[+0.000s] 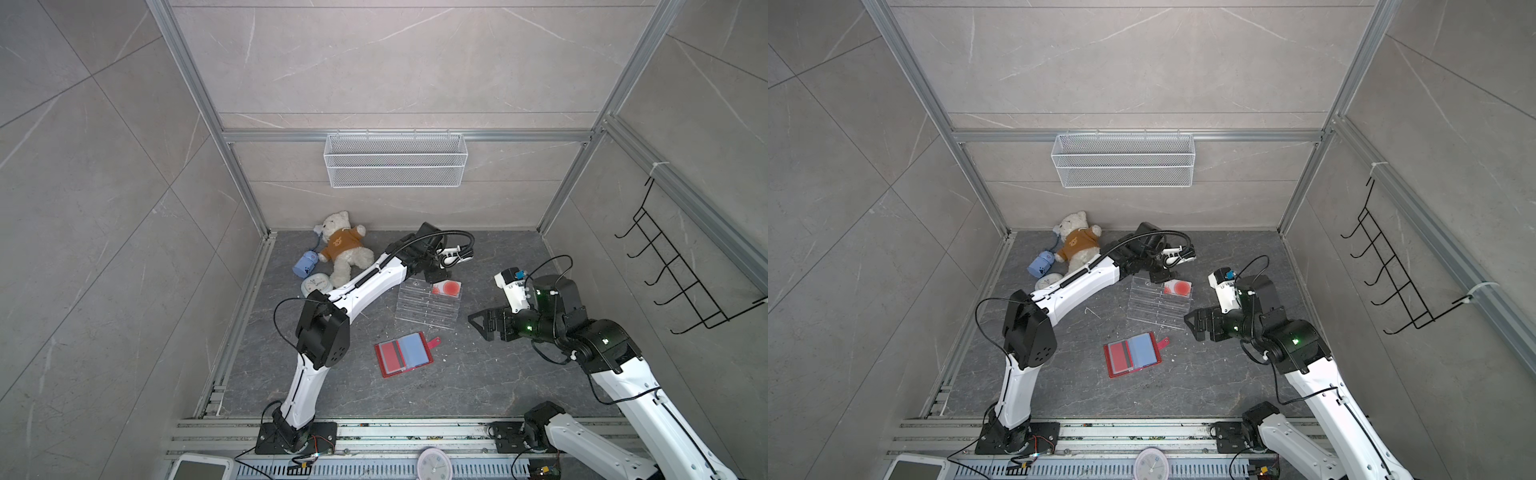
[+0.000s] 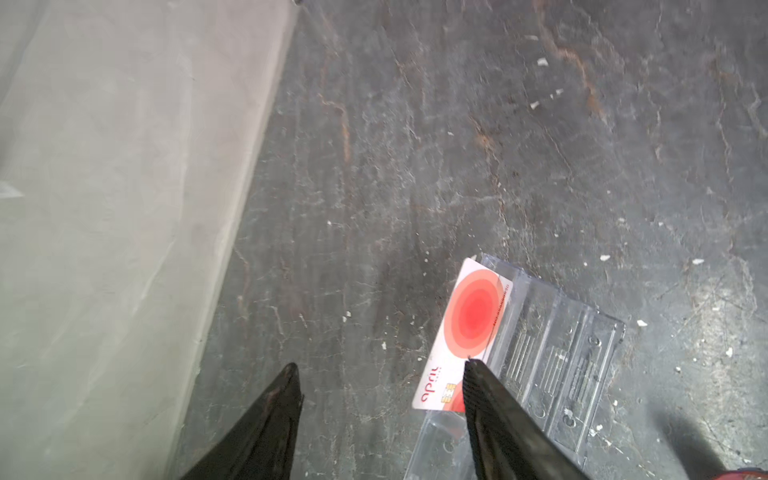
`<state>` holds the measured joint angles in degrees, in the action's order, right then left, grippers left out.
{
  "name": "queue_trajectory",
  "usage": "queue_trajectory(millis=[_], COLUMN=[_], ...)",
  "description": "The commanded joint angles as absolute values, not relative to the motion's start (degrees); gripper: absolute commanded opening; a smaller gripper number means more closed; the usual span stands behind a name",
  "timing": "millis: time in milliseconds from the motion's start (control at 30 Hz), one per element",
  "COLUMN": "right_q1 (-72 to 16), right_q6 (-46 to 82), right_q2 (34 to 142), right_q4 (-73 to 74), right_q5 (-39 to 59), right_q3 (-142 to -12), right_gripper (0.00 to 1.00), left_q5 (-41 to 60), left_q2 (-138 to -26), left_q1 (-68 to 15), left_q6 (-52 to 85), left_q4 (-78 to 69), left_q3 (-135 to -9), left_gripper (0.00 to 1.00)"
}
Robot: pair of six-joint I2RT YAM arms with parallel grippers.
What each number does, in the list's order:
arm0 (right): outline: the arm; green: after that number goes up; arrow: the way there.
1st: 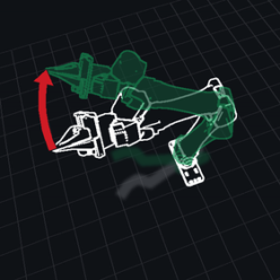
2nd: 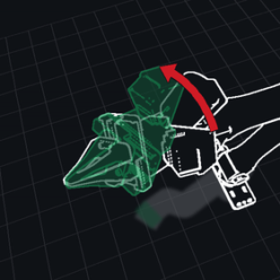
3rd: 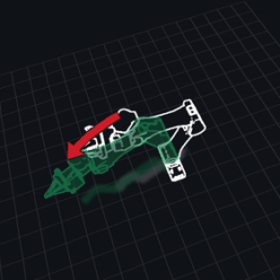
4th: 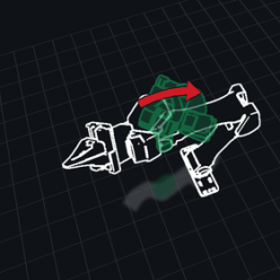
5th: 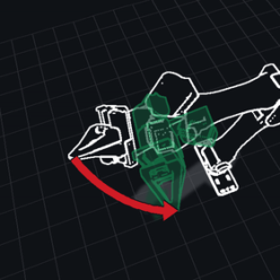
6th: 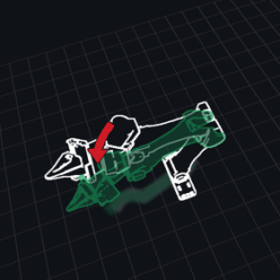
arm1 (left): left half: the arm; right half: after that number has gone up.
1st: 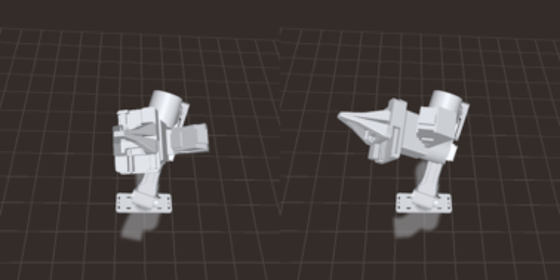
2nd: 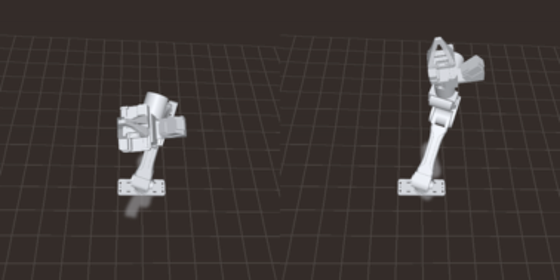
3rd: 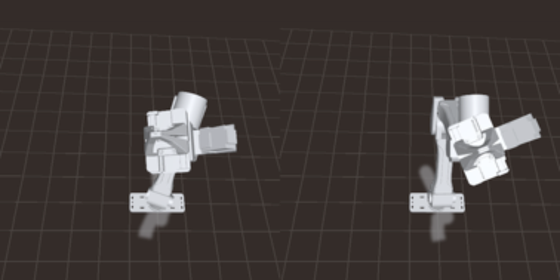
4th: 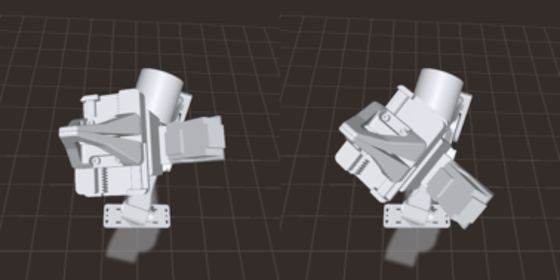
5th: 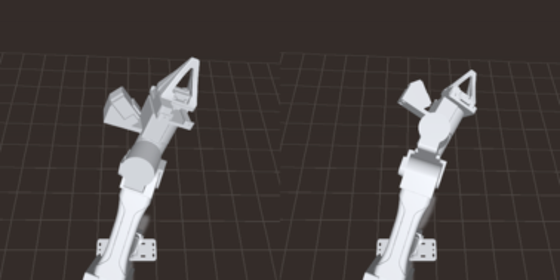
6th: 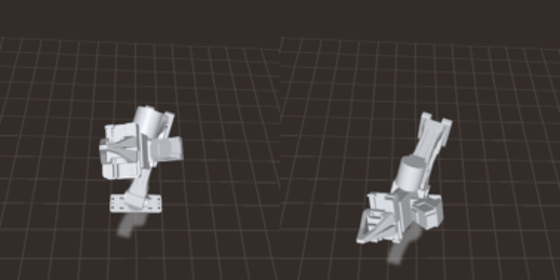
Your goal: Take the credit cards out of the card holder
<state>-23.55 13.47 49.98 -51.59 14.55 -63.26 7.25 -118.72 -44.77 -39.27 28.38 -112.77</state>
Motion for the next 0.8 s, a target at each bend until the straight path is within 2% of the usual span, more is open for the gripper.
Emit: queue_trajectory(millis=[0, 167, 467, 567, 767], right_q1=[-23.4, -23.4, -23.4, -23.4, -23.4], right_q6=[14.2, 15.5, 16.9, 17.0, 18.8], right_q2=[48.4, 46.4, 45.0, 44.1, 44.3], right_q4=[-53.2, -52.8, -50.2, -49.5, -46.4], right_q5=[13.7, 13.1, 13.1, 11.5, 14.4], right_q3=[-63.4, -62.9, -61.2, -60.8, -58.4], right_gripper=[1.00, 1.00, 0.99, 1.00, 1.00], left_q5=[4.1, 0.3, -4.2, -5.8, -7.8], left_q2=[-109.3, -95.9, -71.9, -64.3, -51.8], left_q1=[-45.3, -45.2, -45.2, -45.2, -45.2], left_q6=[-31.9, -16.8, 12.8, 19.4, 29.2], left_q4=[20.4, 12.1, 7.1, 8.2, 13.6], left_q3=[-107.8, -93.6, -66.0, -58.0, -48.8], left_gripper=[0.66, 0.71, 0.78, 0.83, 0.86])
